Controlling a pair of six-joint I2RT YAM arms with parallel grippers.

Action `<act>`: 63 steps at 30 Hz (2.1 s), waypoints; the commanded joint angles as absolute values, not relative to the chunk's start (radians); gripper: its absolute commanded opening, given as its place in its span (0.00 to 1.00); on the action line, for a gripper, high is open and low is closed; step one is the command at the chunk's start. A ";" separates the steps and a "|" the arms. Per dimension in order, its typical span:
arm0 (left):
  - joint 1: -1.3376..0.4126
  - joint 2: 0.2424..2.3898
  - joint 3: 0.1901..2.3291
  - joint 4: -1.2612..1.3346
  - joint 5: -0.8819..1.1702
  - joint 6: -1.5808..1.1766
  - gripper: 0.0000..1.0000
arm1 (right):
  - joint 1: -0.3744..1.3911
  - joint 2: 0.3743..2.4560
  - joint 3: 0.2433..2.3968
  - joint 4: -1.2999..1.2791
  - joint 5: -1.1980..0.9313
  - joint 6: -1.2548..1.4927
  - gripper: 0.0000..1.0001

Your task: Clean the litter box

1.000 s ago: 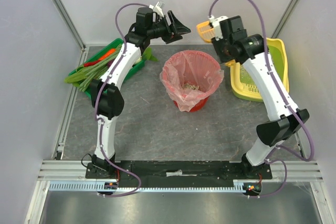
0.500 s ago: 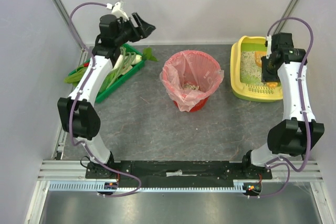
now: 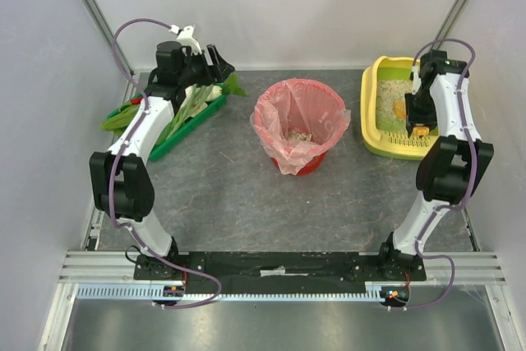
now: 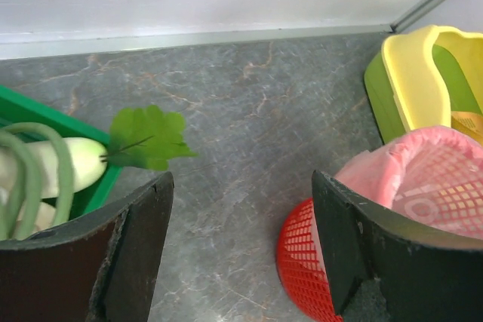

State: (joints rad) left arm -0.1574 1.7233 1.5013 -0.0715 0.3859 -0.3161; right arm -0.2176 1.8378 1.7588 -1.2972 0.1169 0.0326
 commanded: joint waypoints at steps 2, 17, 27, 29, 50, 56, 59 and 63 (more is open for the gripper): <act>-0.098 1.733 1.505 -0.005 0.393 -0.294 0.80 | -0.204 1.976 2.006 -1.407 0.200 0.046 0.00; -0.072 1.781 1.545 -0.032 0.390 -0.279 0.79 | -0.063 2.325 2.238 -1.425 0.275 0.069 0.00; -0.074 1.789 1.595 -0.067 0.377 -0.308 0.79 | -0.054 2.450 2.306 -1.373 0.255 0.044 0.00; -0.074 1.789 1.603 -0.069 0.371 -0.314 0.79 | -0.060 2.479 2.330 -1.373 0.247 0.041 0.00; -0.084 1.726 1.516 -0.045 0.348 -0.336 0.78 | -0.109 2.424 2.312 -1.207 0.202 0.136 0.00; -0.084 1.701 1.473 -0.031 0.360 -0.337 0.78 | -0.110 2.292 2.212 -1.203 0.245 0.150 0.00; -0.084 1.697 1.460 -0.035 0.379 -0.331 0.78 | -0.110 2.252 2.183 -1.204 0.250 0.155 0.00; -0.084 1.700 1.465 -0.038 0.396 -0.315 0.78 | -0.110 2.238 2.181 -1.197 0.271 0.163 0.00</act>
State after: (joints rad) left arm -0.0811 1.7401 1.4654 -0.0719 0.3706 -0.3202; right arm -0.1108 2.3165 2.1799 -1.2232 0.2321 0.1364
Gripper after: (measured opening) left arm 0.779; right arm 0.389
